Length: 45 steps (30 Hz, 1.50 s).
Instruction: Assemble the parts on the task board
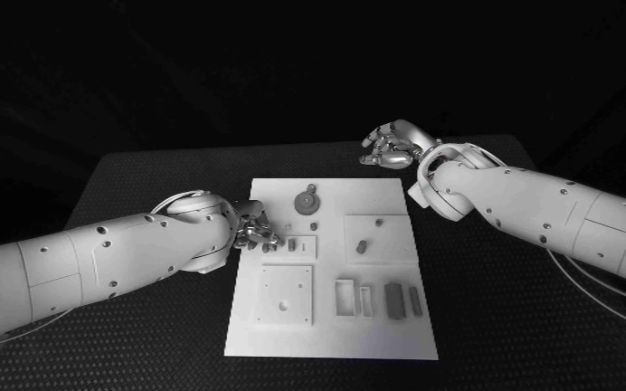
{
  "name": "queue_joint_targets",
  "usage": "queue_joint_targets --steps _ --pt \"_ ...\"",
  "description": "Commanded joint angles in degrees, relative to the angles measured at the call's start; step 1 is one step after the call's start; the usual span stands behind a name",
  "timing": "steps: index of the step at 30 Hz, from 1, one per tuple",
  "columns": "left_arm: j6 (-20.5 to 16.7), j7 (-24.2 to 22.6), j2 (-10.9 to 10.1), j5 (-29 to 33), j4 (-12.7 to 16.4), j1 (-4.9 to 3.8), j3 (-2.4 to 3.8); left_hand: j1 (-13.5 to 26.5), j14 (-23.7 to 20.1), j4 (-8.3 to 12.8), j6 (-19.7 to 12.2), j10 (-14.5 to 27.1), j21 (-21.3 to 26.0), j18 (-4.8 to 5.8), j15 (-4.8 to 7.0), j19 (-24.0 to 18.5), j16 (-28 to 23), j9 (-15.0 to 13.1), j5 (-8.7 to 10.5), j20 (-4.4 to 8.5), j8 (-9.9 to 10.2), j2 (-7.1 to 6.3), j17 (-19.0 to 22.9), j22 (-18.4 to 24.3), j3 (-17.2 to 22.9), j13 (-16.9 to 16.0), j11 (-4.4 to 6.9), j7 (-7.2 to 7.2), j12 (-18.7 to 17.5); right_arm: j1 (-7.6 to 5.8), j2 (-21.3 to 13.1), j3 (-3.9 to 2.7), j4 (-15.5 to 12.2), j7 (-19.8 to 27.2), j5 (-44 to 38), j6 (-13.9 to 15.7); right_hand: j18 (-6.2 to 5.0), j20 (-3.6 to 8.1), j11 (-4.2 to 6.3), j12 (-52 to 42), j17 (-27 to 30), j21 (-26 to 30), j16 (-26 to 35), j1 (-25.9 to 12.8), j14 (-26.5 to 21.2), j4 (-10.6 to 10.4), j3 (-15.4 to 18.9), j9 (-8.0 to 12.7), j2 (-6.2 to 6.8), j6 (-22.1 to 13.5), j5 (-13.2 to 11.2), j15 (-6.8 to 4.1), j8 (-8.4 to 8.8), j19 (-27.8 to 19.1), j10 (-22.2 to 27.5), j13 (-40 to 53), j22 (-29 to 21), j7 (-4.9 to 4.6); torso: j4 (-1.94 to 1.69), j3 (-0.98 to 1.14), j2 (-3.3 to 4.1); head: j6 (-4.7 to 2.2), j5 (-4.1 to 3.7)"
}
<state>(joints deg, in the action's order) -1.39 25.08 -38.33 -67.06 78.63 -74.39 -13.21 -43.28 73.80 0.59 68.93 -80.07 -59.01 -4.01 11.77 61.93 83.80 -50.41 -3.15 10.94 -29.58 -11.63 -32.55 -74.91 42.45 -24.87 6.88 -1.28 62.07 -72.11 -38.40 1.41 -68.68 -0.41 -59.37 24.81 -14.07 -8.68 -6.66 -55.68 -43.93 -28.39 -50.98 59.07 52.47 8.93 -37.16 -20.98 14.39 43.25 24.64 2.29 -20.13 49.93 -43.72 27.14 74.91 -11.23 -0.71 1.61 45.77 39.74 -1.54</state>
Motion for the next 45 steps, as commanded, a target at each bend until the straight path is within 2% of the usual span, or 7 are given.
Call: queue_joint_targets --steps 1,5,12,26,34,36,45 --pt "-0.04 1.04 -0.15 -0.21 -0.38 0.59 -0.40 -0.16 0.02 -0.51 -0.44 -0.18 0.13 -0.72 -0.11 -0.19 -0.03 -0.10 0.37 4.58 0.27 -0.99 0.08 -0.53 -0.01 -0.08 0.06 0.06 -0.21 0.06 -0.01 -0.02 -0.04 0.49 -0.21 -0.61 -0.93 -0.22 0.14 -0.32 0.10 0.29 -0.26 -0.27 -0.33 -0.04 0.35 0.08 -0.20 -0.24 0.24 0.03 -0.23 0.12 0.37 -0.06 1.35 -0.87 0.02 0.02 -0.01 -0.03 -0.03" --pt "-0.63 0.92 -0.23 -0.24 -0.61 0.59 -0.27 -0.32 -0.04 -1.51 -0.54 -0.15 0.14 -0.74 -0.09 -0.22 -0.09 -0.22 0.37 4.58 0.30 -2.40 0.14 -0.52 0.13 -0.08 0.02 0.09 -0.27 0.09 -0.01 -0.02 -0.05 0.50 -0.21 -0.59 -0.93 -0.22 0.14 -0.32 0.10 0.29 -0.26 -0.27 -0.33 -0.05 0.36 0.09 -0.20 -0.25 0.26 0.03 -0.23 0.12 0.37 -0.07 1.35 -0.87 -0.01 0.01 -0.01 -0.10 -0.08" --pt "-1.47 0.83 -0.31 -0.30 -0.80 0.59 0.17 -0.36 -0.08 -2.54 -0.63 -0.13 0.16 -0.73 -0.08 -0.28 -0.14 -0.34 0.37 4.56 0.32 -3.35 0.21 -0.51 0.12 -0.07 -0.02 0.13 -0.35 0.14 0.00 -0.02 -0.01 0.51 -0.21 -0.58 -0.93 -0.23 0.13 -0.32 0.11 0.30 -0.26 -0.28 -0.34 -0.05 0.37 0.09 -0.19 -0.26 0.30 0.03 -0.22 0.11 0.38 -0.09 1.35 -0.88 0.00 0.01 -0.02 -0.14 -0.11" --pt "-2.10 0.41 -0.30 -0.20 -1.45 0.59 1.00 -0.56 -0.12 -2.96 -0.73 -0.08 0.17 -0.74 -0.08 -0.36 -0.21 -0.42 0.37 4.57 0.36 -3.81 0.28 -0.52 0.01 -0.06 -0.06 0.16 -0.44 0.18 -0.07 -0.02 -0.04 0.49 -0.22 -0.56 -0.93 -0.24 0.12 -0.34 0.13 0.32 -0.26 -0.33 -0.37 -0.05 0.40 0.11 -0.17 -0.31 0.38 0.04 -0.21 0.10 0.41 -0.14 1.35 -0.89 -0.05 -0.02 -0.01 -0.16 -0.11" --pt "-1.91 0.17 -0.26 1.73 -1.57 0.59 1.12 -0.15 -0.17 -3.70 -0.84 -0.06 0.19 -0.70 -0.10 -0.47 -0.29 -0.52 0.37 4.52 0.41 -4.43 0.36 -0.52 -0.73 -0.05 -0.12 0.22 -0.53 0.19 -0.05 -0.02 -0.05 0.49 -0.23 -0.56 -0.93 -0.24 0.12 -0.35 0.14 0.33 -0.26 -0.34 -0.38 -0.06 0.42 0.12 -0.16 -0.32 0.40 0.05 -0.21 0.10 0.42 -0.16 1.35 -0.90 -0.02 0.01 -0.04 -0.15 -0.11" --pt "-1.62 0.05 -0.30 2.06 -1.57 0.59 1.14 0.12 -0.31 -3.09 -1.03 0.02 0.12 -0.75 -0.09 -0.81 -0.25 -0.80 0.32 4.55 0.39 -3.47 0.38 -0.63 -4.21 -0.13 -0.14 0.23 -0.56 0.20 -0.08 -0.02 -0.05 0.48 -0.23 -0.59 -0.93 -0.24 0.12 -0.35 0.14 0.34 -0.26 -0.35 -0.38 -0.06 0.43 0.13 -0.16 -0.33 0.40 0.05 -0.21 0.09 0.43 -0.17 1.35 -0.90 -0.05 0.02 -0.01 -0.14 -0.12" --pt "-1.22 -0.12 -0.13 2.84 -1.40 0.59 1.14 -1.63 -0.39 -2.09 -1.09 0.09 0.20 -0.87 0.00 -1.08 -0.27 -0.90 0.28 4.60 0.55 -1.88 0.46 -0.62 -5.66 -0.18 -0.10 0.20 -0.67 0.20 -0.06 -0.02 -0.08 0.48 -0.23 -0.59 -0.93 -0.24 0.11 -0.37 0.15 0.34 -0.26 -0.34 -0.38 -0.05 0.43 0.13 -0.18 -0.34 0.42 0.05 -0.21 0.09 0.43 -0.19 1.35 -0.90 -0.06 0.04 -0.04 -0.13 -0.05"
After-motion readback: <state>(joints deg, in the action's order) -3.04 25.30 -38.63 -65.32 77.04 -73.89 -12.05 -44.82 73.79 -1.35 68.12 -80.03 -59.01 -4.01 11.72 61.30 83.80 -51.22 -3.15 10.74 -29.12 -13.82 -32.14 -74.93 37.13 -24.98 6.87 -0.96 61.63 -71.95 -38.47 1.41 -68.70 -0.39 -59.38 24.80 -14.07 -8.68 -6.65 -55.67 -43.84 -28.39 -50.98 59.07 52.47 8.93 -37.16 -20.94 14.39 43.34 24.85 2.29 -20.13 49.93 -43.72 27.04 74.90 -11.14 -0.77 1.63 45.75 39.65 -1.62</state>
